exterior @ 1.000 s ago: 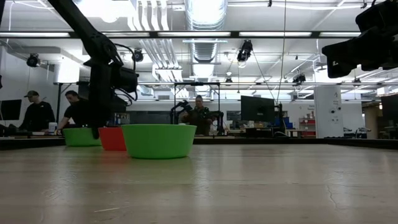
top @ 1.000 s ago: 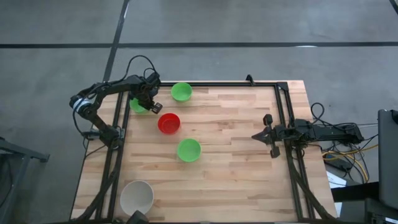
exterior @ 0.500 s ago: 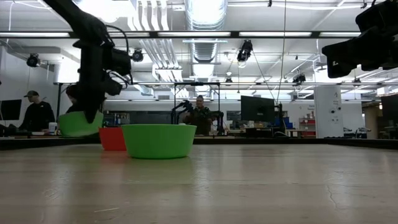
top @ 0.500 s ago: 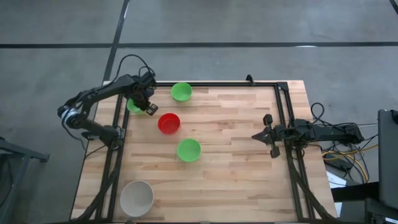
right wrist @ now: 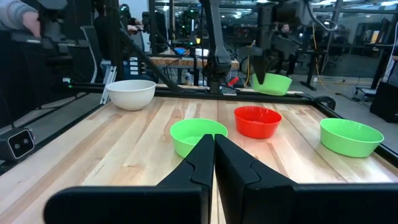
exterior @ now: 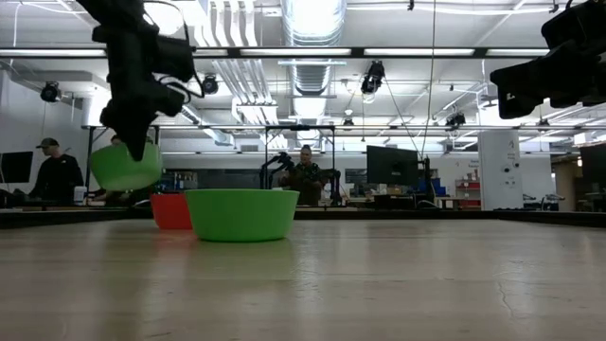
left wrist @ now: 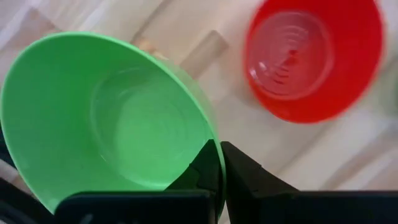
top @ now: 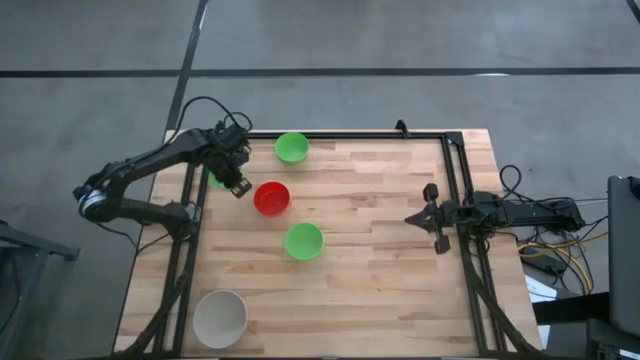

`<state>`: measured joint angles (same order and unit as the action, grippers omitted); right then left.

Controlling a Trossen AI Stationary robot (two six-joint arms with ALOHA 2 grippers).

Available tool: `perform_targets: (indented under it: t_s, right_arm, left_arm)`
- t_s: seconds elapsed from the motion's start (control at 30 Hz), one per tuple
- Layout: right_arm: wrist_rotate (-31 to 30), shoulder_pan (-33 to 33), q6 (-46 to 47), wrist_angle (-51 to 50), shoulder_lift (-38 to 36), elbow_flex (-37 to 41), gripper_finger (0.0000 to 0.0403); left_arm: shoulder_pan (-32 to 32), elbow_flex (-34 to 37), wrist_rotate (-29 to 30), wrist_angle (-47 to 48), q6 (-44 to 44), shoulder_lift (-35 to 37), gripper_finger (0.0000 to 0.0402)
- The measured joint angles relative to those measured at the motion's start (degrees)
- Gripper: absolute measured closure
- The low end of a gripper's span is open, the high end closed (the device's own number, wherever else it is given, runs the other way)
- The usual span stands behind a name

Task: Nest bowls inside each other
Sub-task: Stack the top left green bowl on top of the grey bowl

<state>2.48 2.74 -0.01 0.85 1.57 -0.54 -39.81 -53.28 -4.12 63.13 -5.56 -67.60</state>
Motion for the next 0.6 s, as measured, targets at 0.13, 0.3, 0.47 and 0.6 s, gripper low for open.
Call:
perform_targets:
  t_s: [0.13,0.3,0.47,0.6]
  right_arm:
    - [0.0,0.0,0.0,0.0,0.0,0.0,0.0394]
    - [0.0,0.0,0.0,0.0,0.0,0.0,0.0394]
    - [0.0,0.0,0.0,0.0,0.0,0.0,0.0394]
    - [0.0,0.0,0.0,0.0,0.0,0.0,0.0394]
  left_arm:
    - [3.9,0.0,-0.4,0.0,-4.2,2.6,0.0393]
    - [7.7,0.0,-1.6,0.1,-13.0,5.9,0.0390]
    - [9.8,0.0,-2.9,2.0,-18.4,9.2,0.0396]
    - [10.4,0.0,-2.9,4.8,-19.7,11.4,0.0394]
